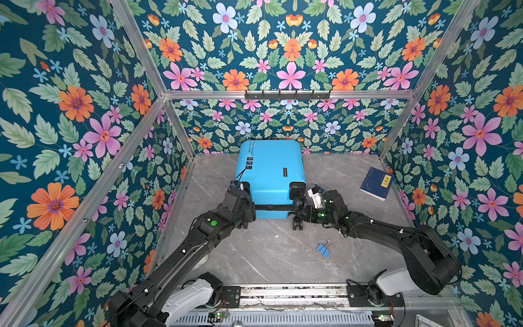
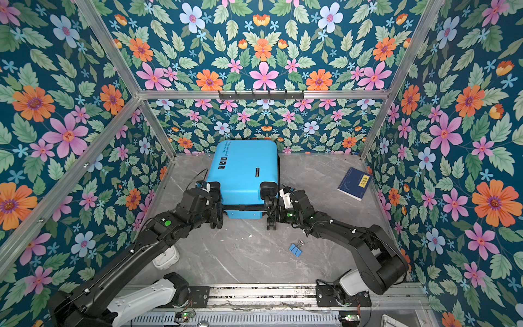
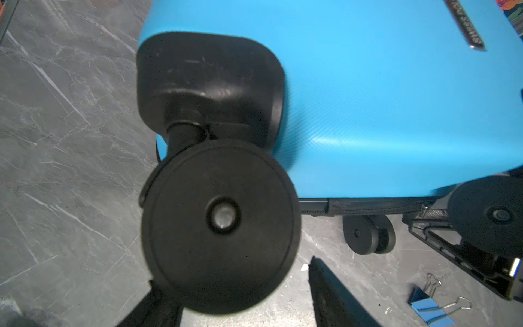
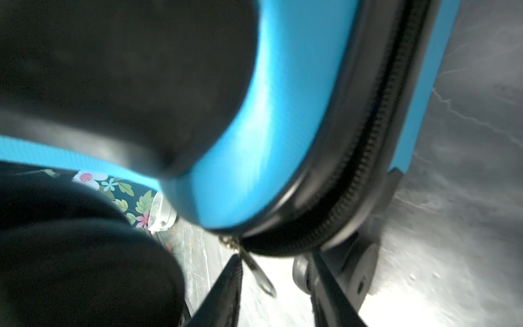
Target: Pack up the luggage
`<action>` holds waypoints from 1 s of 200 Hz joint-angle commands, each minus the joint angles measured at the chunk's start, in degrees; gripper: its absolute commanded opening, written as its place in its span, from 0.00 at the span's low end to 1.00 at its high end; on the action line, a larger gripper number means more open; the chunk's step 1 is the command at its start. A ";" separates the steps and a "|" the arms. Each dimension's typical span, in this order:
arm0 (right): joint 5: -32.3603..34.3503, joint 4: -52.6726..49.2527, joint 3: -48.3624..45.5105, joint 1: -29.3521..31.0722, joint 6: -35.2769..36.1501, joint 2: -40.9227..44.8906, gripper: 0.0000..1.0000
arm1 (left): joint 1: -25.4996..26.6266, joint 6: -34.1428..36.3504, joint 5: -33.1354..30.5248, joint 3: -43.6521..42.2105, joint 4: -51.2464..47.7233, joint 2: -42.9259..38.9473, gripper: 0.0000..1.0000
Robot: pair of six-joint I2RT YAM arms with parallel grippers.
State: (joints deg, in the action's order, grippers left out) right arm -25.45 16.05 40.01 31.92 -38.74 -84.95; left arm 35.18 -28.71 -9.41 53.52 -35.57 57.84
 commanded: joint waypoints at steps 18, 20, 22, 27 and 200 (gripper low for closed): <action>-1.04 7.90 -0.78 0.04 -2.80 -1.94 0.33 | -0.03 0.06 -0.16 1.82 1.63 -0.26 0.70; -0.95 8.15 -0.85 0.06 -2.93 -1.97 0.32 | -0.02 0.10 -0.13 1.96 1.58 -0.27 0.70; -0.92 8.30 -0.93 0.07 -2.92 -2.02 0.32 | -0.02 0.07 -0.16 2.06 1.56 -0.23 0.70; -0.71 8.81 -1.06 0.00 -3.11 -2.06 0.31 | -0.02 0.10 -0.17 2.31 1.41 -0.32 0.70; 1.20 3.02 -1.43 0.06 -1.12 1.69 0.21 | 6.61 -2.83 1.93 8.62 3.13 5.07 0.67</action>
State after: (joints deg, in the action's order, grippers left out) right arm -26.59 20.34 38.57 31.92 -41.52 -84.31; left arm 41.17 -30.70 -7.66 62.22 -34.96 62.46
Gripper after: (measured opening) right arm 0.198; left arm 0.672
